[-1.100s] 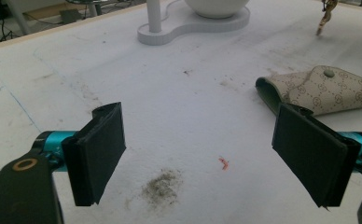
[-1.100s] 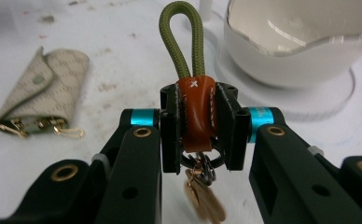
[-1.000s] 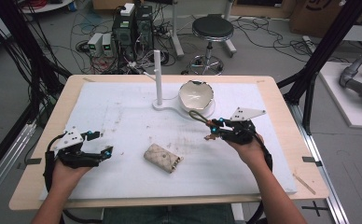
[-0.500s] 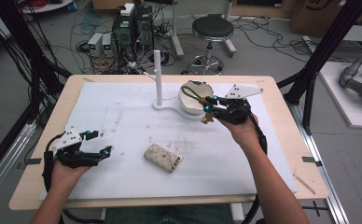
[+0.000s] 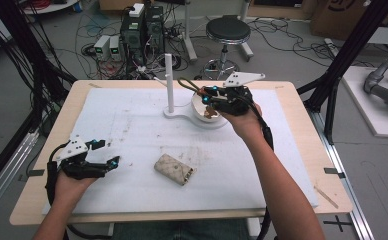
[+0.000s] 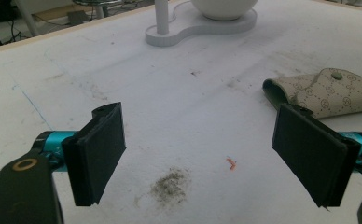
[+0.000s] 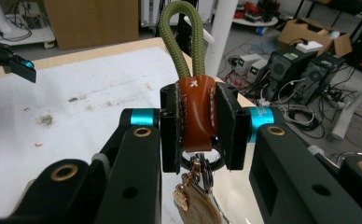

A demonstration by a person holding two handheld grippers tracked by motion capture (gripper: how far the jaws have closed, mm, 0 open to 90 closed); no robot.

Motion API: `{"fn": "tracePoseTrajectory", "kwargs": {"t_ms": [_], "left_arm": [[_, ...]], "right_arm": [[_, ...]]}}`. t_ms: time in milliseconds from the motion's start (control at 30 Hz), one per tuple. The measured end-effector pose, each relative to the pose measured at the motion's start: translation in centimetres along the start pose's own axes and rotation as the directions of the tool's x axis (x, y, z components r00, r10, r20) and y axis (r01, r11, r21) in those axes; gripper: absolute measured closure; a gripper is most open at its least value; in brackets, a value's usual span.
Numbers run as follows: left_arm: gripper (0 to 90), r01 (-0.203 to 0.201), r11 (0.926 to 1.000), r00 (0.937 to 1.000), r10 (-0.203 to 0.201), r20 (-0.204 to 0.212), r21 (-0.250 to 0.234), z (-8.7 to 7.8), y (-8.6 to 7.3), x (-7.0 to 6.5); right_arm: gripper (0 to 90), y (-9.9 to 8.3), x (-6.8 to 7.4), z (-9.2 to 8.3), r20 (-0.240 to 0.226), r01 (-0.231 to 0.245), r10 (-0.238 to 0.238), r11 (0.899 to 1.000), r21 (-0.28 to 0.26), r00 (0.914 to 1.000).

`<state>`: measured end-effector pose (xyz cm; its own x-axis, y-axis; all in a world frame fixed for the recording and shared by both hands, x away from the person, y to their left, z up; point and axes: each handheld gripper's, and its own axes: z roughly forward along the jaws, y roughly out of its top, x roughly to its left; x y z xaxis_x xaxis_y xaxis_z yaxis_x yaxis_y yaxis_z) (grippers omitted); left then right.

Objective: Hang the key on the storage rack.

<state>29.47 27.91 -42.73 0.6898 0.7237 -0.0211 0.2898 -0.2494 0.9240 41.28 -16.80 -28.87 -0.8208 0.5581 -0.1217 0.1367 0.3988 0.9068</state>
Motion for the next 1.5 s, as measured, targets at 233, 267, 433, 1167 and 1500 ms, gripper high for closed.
{"fn": "tracePoseTrajectory", "kwargs": {"t_ms": [233,267,433,1167,1500], "left_arm": [[17.1,0.003,1.0000,1.0000,-0.003,0.002,-0.001,0.0,-0.1,0.0],[17.1,-0.001,1.0000,1.0000,0.001,0.003,0.003,0.0,-0.1,0.1],[17.1,0.003,1.0000,1.0000,-0.003,-0.001,-0.002,0.0,0.0,0.1],[17.1,0.003,1.0000,1.0000,-0.003,-0.001,0.008,-0.2,-0.3,0.2],[17.1,0.006,1.0000,1.0000,-0.006,-0.001,0.005,-0.3,-0.3,0.1]], "right_arm": [[73.5,1.5,0.0,2.2,0.019,0.031,-0.032,0.999,0.033,0.9993],[73.5,1.7,0.0,2.5,0.020,0.032,-0.033,0.999,0.033,0.9993],[73.4,2.6,0.2,4.1,0.038,0.061,-0.063,0.996,0.065,0.9973],[73.2,2.5,-0.2,7.1,0.094,0.067,-0.080,0.989,0.131,0.9923],[49.1,2.2,-0.3,7.0,0.115,0.018,-0.035,0.988,0.153,0.9927]]}}
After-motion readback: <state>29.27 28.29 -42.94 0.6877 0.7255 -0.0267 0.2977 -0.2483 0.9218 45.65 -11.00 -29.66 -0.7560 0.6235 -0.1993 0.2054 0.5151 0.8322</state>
